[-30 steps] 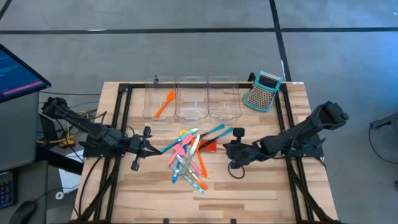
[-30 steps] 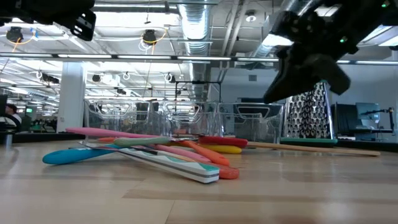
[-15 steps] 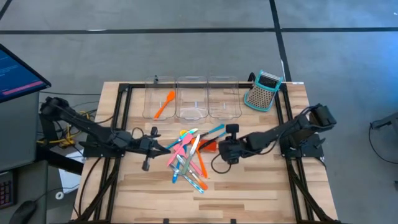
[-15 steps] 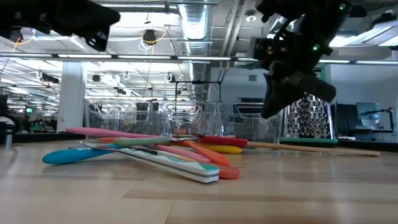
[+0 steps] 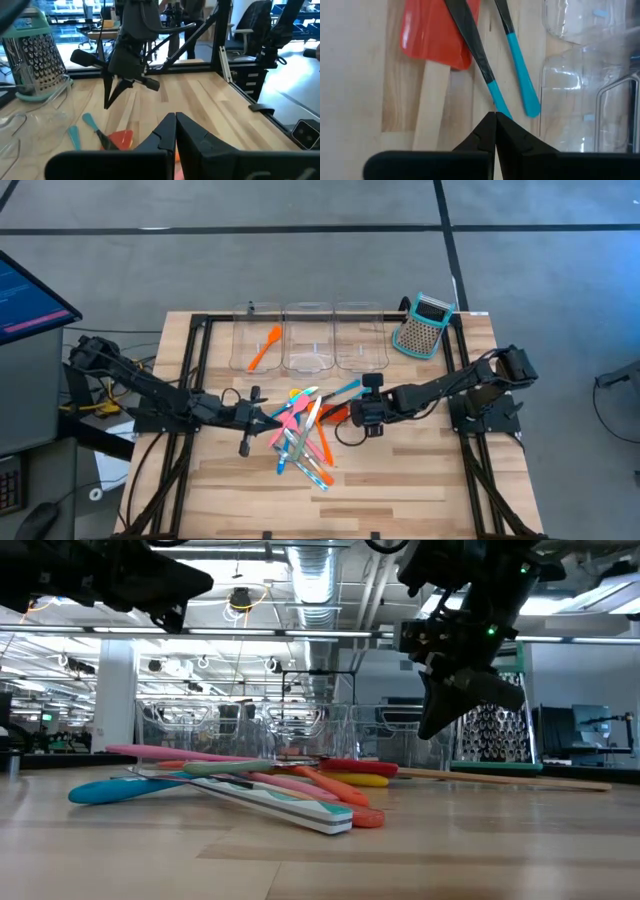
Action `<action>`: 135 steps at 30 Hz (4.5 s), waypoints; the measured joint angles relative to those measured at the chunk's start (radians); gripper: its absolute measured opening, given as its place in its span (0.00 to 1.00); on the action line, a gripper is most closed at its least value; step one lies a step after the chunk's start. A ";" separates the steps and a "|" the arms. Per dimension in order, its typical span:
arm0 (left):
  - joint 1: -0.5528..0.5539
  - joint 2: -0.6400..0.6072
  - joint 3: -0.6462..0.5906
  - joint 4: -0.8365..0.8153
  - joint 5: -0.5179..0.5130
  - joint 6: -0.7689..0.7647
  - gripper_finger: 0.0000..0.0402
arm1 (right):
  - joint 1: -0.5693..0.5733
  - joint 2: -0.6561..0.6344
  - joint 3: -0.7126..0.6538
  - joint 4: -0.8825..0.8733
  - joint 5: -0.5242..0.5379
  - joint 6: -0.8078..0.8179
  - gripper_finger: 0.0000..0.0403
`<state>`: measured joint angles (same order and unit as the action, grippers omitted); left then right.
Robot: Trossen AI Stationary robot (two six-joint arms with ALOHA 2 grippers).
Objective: Pick & Place Kitchen Items
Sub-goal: Put the bottom blue knife into the middle transparent bin
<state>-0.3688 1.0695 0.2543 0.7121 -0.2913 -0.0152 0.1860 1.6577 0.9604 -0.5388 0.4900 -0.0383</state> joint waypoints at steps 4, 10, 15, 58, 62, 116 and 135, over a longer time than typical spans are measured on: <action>0.020 0.025 0.000 0.007 0.000 0.001 0.00 | 0.000 0.000 0.000 0.001 0.002 -0.053 0.01; 0.053 0.093 0.000 0.042 0.000 0.002 0.00 | 0.000 0.000 0.000 0.006 0.002 -0.066 0.01; 0.074 0.147 0.000 0.157 0.000 0.003 0.00 | 0.000 -0.001 0.000 0.020 0.003 -0.067 0.01; 0.107 0.164 0.002 0.183 0.114 0.003 0.00 | -0.143 -0.002 -0.116 0.192 -0.170 -0.089 0.31; 0.107 0.164 0.002 0.183 0.114 0.003 0.00 | -0.162 -0.001 -0.116 0.216 -0.172 -0.128 0.30; 0.107 0.164 0.000 0.181 0.114 0.010 0.00 | -0.118 0.026 -0.027 0.145 -0.045 -0.179 0.34; 0.107 0.164 0.000 0.180 0.114 0.010 0.00 | -0.005 0.043 -0.017 0.106 0.090 -0.022 0.33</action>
<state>-0.2616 1.2335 0.2543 0.8917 -0.1776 -0.0051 0.1810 1.7007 0.9436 -0.4329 0.5804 -0.0605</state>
